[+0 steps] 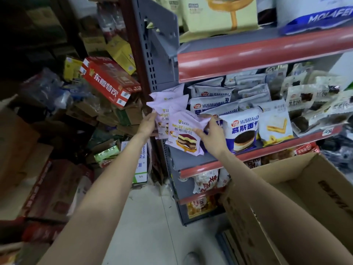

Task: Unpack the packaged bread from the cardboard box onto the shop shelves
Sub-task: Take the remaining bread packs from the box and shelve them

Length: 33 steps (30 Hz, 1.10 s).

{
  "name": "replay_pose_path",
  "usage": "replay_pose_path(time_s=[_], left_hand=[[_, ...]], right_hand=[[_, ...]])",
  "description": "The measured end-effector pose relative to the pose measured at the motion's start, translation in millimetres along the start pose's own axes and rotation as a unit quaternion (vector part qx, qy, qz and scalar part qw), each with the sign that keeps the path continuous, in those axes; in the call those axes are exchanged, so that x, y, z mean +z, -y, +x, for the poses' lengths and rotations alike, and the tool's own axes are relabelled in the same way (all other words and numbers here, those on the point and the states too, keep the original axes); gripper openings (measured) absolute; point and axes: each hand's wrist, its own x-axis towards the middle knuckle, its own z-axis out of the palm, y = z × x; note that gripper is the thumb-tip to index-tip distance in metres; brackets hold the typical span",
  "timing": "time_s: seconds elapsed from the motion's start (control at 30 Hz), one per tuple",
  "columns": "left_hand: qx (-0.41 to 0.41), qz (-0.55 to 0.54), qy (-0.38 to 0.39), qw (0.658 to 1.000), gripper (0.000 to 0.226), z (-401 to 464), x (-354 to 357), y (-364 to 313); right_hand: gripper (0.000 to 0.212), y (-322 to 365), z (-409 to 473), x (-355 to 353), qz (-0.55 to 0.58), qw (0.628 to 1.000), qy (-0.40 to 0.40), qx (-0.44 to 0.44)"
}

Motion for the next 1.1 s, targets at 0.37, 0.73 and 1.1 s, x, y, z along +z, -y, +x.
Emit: replay_pose_path(time_s=[0.37,0.73,1.1], left_hand=[[0.016,-0.021,0.067,0.997,0.055,-9.1,9.4,42.1],[0.085,0.012,0.024,0.996,0.057,-14.7,31.9,53.0],[0.197,-0.050,-0.242,0.949,0.019,-120.4,61.4,64.7]], right_hand=[[0.083,12.1,25.7,74.8,-0.061,0.991,-0.111,0.039],[0.060,-25.3,-4.2,69.6,-0.301,0.952,0.059,-0.008],[0.039,-70.6,-115.0,-26.2,-0.201,0.966,0.055,-0.156]])
